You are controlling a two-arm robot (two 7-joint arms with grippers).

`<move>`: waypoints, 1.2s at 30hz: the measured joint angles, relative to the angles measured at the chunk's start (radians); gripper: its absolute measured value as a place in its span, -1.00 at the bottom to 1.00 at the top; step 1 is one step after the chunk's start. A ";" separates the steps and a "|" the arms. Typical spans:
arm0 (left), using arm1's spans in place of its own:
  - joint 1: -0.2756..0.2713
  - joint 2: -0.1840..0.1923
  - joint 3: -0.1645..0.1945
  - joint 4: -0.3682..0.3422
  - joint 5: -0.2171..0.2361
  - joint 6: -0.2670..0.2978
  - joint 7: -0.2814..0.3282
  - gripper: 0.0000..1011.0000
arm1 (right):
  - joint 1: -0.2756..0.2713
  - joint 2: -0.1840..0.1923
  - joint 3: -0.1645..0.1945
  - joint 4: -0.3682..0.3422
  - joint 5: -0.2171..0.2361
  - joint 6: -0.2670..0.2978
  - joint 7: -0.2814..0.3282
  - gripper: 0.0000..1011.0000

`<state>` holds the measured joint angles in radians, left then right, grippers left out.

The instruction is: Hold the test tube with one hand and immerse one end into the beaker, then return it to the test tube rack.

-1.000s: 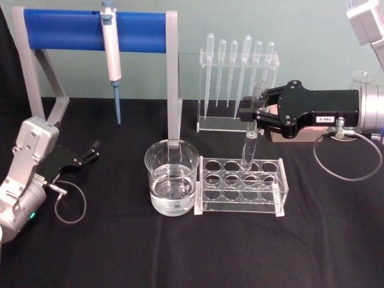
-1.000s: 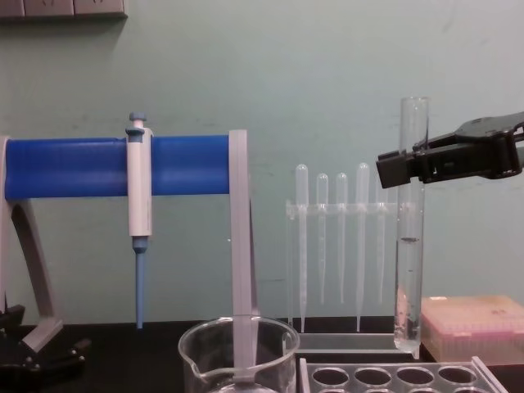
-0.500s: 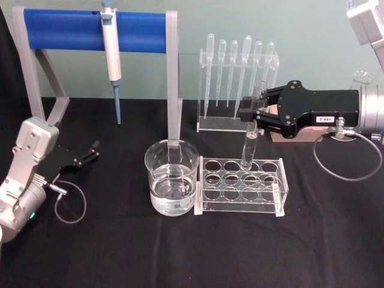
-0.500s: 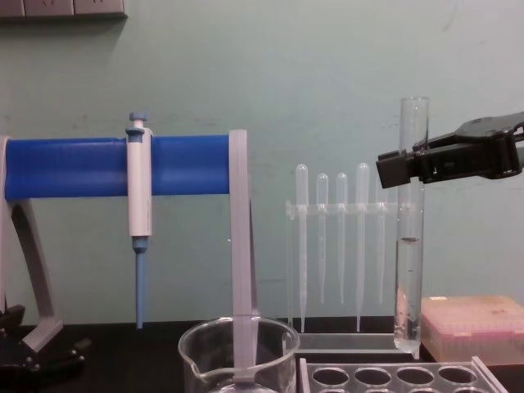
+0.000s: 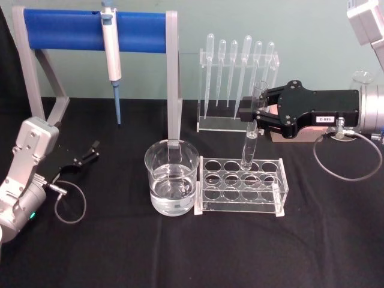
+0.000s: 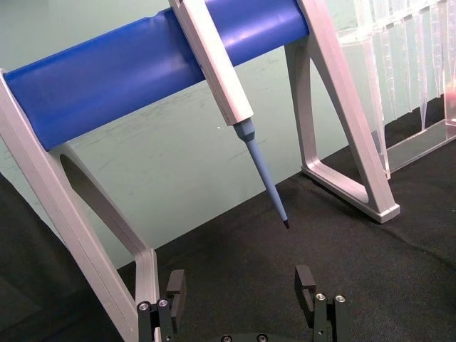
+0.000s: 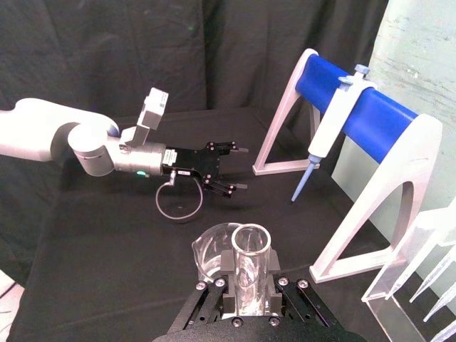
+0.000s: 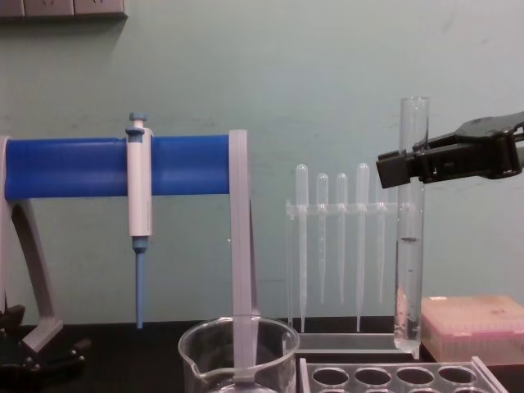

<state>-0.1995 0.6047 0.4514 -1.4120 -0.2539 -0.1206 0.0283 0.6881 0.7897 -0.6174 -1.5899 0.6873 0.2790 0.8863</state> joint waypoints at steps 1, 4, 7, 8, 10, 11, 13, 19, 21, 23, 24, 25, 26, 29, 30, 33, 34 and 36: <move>0.000 0.000 0.000 0.000 0.000 0.000 0.000 0.98 | 0.000 0.000 0.000 0.000 0.000 0.000 0.000 -0.53; 0.000 0.000 0.000 0.000 0.000 0.000 0.000 0.98 | 0.000 0.000 0.000 0.000 0.000 0.000 0.000 -0.53; 0.000 0.000 0.000 0.000 0.000 0.000 0.000 0.98 | 0.000 0.000 0.000 0.000 0.000 0.000 0.000 -0.53; 0.000 0.000 0.000 0.000 0.000 0.000 0.000 0.98 | 0.000 0.000 0.000 0.000 0.000 0.000 0.000 -0.53; 0.000 0.000 0.000 0.000 0.000 0.000 0.000 0.98 | 0.000 0.000 0.000 0.000 0.000 0.000 0.000 -0.53; 0.000 0.000 0.000 0.000 0.000 0.000 0.000 0.98 | 0.000 0.000 0.000 0.000 0.000 0.000 0.000 -0.53; 0.000 0.000 0.000 0.000 0.000 0.000 0.000 0.98 | 0.000 0.000 0.000 0.000 0.000 0.000 0.000 -0.53; 0.000 0.000 0.000 0.000 0.000 0.000 0.000 0.98 | 0.000 0.000 0.000 0.000 0.000 0.000 0.000 -0.53; 0.000 0.000 0.000 0.000 0.000 0.000 0.000 0.98 | 0.000 0.000 0.000 0.000 0.000 0.000 0.000 -0.53; 0.000 0.000 0.000 0.000 0.000 0.000 0.000 0.98 | 0.000 0.000 0.000 0.000 0.000 0.000 0.000 -0.53; 0.000 0.000 0.000 0.000 0.000 0.000 0.000 0.98 | 0.000 0.000 0.000 0.000 0.000 0.000 0.000 -0.53; 0.000 0.000 0.000 0.000 0.000 0.000 0.000 0.98 | 0.000 0.000 0.000 0.000 0.000 0.000 0.000 -0.53; 0.000 0.000 0.000 0.000 0.000 0.000 0.000 0.98 | 0.000 0.000 0.000 0.000 0.000 0.000 0.000 -0.53; 0.000 0.000 0.000 0.000 0.000 0.000 0.000 0.98 | 0.000 0.000 0.000 0.000 0.000 0.000 0.000 -0.53; 0.000 0.000 0.000 0.000 0.000 0.000 0.000 0.98 | 0.000 0.000 0.000 0.000 0.000 0.000 0.000 -0.53; 0.000 0.000 0.000 0.000 0.000 0.000 0.000 0.98 | 0.000 0.000 0.000 0.000 0.000 0.000 0.000 -0.53; 0.000 0.000 0.000 0.000 0.000 0.000 0.000 0.98 | 0.000 0.000 0.000 0.000 0.000 0.000 0.000 -0.53; 0.000 0.000 0.000 0.000 0.000 0.000 0.000 0.98 | 0.000 0.000 0.000 0.000 0.000 0.000 0.000 -0.53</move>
<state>-0.1995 0.6047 0.4514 -1.4120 -0.2539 -0.1206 0.0283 0.6881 0.7897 -0.6174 -1.5899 0.6873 0.2791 0.8863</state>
